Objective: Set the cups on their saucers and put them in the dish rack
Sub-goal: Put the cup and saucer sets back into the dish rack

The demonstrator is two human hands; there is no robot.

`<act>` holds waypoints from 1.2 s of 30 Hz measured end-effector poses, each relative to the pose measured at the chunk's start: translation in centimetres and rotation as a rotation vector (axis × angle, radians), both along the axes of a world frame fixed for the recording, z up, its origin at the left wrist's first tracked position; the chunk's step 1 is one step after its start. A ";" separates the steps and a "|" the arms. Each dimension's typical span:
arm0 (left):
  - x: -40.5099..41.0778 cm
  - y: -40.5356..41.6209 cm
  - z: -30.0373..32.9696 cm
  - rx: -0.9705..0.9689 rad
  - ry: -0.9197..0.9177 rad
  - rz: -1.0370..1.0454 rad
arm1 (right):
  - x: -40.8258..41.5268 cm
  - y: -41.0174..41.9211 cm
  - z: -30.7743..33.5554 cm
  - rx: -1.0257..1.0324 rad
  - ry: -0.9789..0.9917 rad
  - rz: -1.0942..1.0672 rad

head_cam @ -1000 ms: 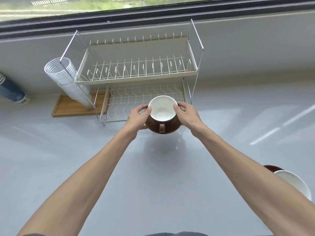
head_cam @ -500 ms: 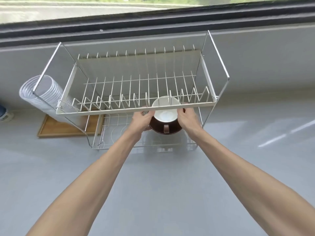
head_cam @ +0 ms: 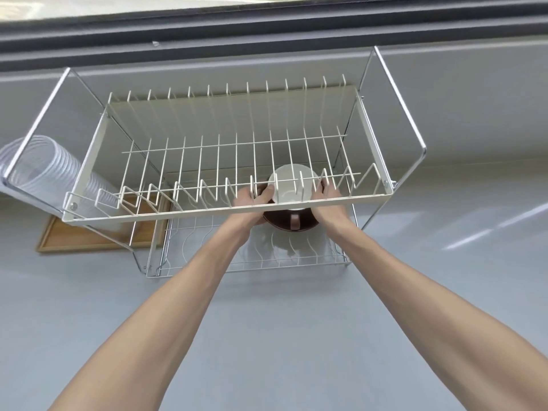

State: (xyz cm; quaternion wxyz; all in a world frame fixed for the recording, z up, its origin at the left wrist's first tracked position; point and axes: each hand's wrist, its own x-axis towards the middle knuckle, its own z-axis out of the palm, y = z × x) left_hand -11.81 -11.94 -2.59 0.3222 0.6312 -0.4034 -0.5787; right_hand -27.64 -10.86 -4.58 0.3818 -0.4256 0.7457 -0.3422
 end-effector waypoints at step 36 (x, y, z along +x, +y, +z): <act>0.8 13.2 5.9 -0.401 -0.841 -0.587 | -0.6 16.3 6.7 -0.118 0.589 0.281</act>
